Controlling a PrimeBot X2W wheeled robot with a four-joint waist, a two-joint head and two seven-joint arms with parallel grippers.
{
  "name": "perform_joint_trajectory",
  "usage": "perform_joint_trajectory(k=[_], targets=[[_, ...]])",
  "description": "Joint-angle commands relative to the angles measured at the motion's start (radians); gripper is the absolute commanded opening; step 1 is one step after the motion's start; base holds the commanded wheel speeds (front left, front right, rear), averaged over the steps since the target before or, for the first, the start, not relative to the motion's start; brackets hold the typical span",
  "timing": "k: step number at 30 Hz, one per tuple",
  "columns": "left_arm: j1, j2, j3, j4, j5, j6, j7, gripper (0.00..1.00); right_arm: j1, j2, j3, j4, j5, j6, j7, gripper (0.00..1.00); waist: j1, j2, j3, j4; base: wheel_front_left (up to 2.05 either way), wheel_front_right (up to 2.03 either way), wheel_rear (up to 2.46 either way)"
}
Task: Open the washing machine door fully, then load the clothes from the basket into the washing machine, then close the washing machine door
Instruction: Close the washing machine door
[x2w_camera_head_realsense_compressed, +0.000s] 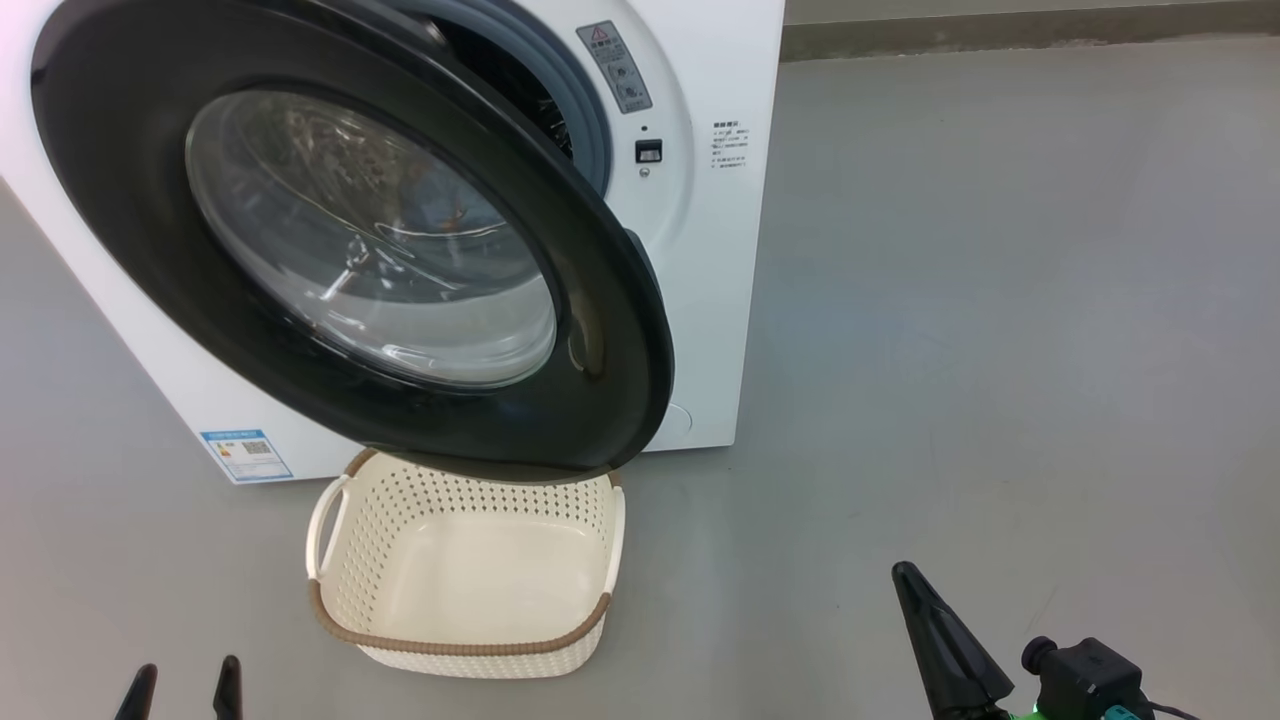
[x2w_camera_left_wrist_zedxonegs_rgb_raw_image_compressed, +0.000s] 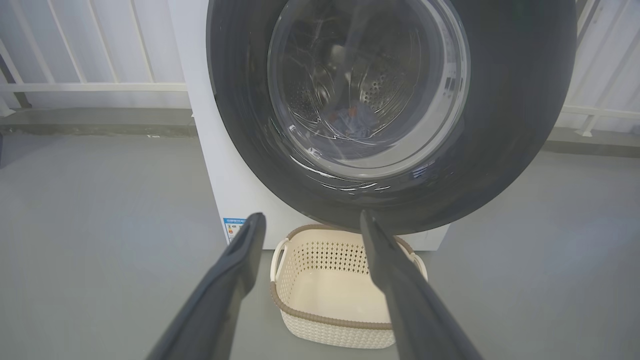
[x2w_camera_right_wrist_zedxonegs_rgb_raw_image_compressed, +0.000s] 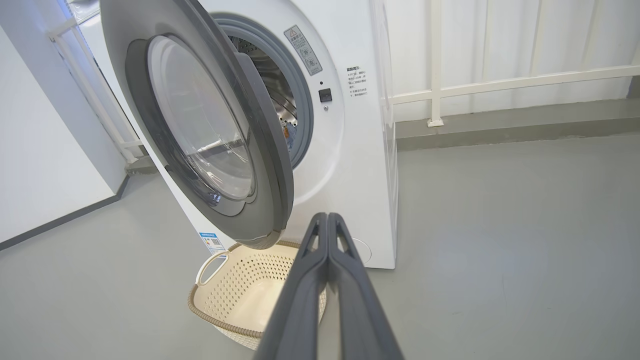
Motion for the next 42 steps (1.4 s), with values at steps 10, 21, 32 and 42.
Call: perform_joint_trajectory(k=[10,21,32,42], targets=[[-0.040,-0.007,0.048,-0.021,0.017,-0.014,-0.006,1.00,-0.065,-0.001,0.040,-0.191,0.001,0.009,-0.012,0.00,0.0000,-0.0001,0.005,0.007,0.00,0.00,0.00],[-0.068,-0.023,0.037,-0.028,0.036,-0.029,-0.006,1.00,-0.331,-0.001,0.280,-0.453,-0.006,0.009,0.002,0.00,0.0000,-0.0001,0.016,0.057,0.00,0.00,0.00],[-0.107,-0.043,0.001,-0.022,0.036,-0.039,-0.006,1.00,-0.469,-0.001,0.504,-0.336,0.096,0.009,0.035,0.00,0.0000,-0.0001,0.052,0.165,0.00,0.00,0.00],[-0.168,-0.066,-0.035,-0.013,0.010,-0.043,-0.006,1.00,-0.434,-0.001,0.466,-0.091,0.074,0.009,0.032,0.00,0.0000,-0.0001,0.162,0.273,0.00,0.00,0.00]])
